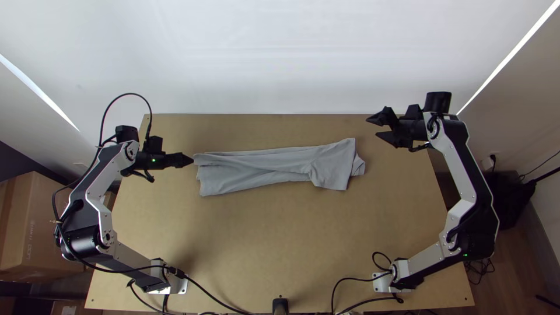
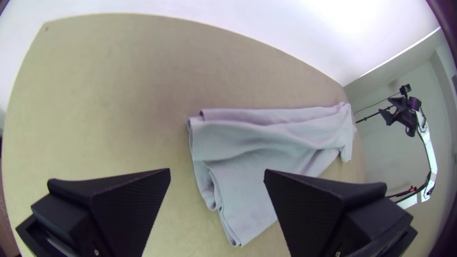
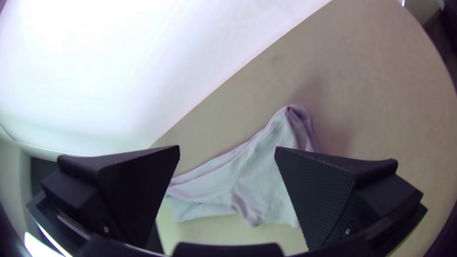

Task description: Fold the t-shirt

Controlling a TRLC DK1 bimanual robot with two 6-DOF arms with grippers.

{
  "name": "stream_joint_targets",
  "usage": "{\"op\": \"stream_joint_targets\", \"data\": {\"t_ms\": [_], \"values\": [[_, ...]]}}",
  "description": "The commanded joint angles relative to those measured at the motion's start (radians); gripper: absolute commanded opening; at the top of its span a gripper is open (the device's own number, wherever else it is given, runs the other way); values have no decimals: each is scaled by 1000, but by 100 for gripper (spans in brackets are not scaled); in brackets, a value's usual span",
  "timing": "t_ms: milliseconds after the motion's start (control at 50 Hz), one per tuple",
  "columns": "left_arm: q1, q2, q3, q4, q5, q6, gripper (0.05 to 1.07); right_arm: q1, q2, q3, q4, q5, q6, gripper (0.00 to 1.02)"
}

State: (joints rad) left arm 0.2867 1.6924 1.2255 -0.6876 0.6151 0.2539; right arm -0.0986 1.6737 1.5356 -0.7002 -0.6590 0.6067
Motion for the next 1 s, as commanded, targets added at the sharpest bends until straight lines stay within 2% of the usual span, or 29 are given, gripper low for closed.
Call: {"op": "stream_joint_targets", "data": {"t_ms": [0,60,100,360,600,780,900,940,980], "values": [[11,30,-55,-13,31,16,102,-21,-22,-51,-16,-123,102,92],[12,39,-69,-10,34,19,102,-26,-31,-63,-18,-195,116,92],[12,50,-77,-4,37,24,102,-27,-37,-71,-18,-217,119,92],[-6,124,-98,42,35,13,102,-23,-62,-88,-16,-226,120,92],[-109,162,-110,83,8,-56,102,-15,-62,-88,-15,-225,116,92],[-233,171,-106,178,-48,-159,102,7,-57,-77,-7,-223,119,92],[-302,170,-98,212,-149,-180,102,14,-57,-78,-7,-223,119,92],[-311,170,-96,212,-153,-188,99,14,-57,-78,-7,-223,117,92],[-313,170,-101,212,-167,-193,87,14,-58,-81,-7,-223,117,92]]}}
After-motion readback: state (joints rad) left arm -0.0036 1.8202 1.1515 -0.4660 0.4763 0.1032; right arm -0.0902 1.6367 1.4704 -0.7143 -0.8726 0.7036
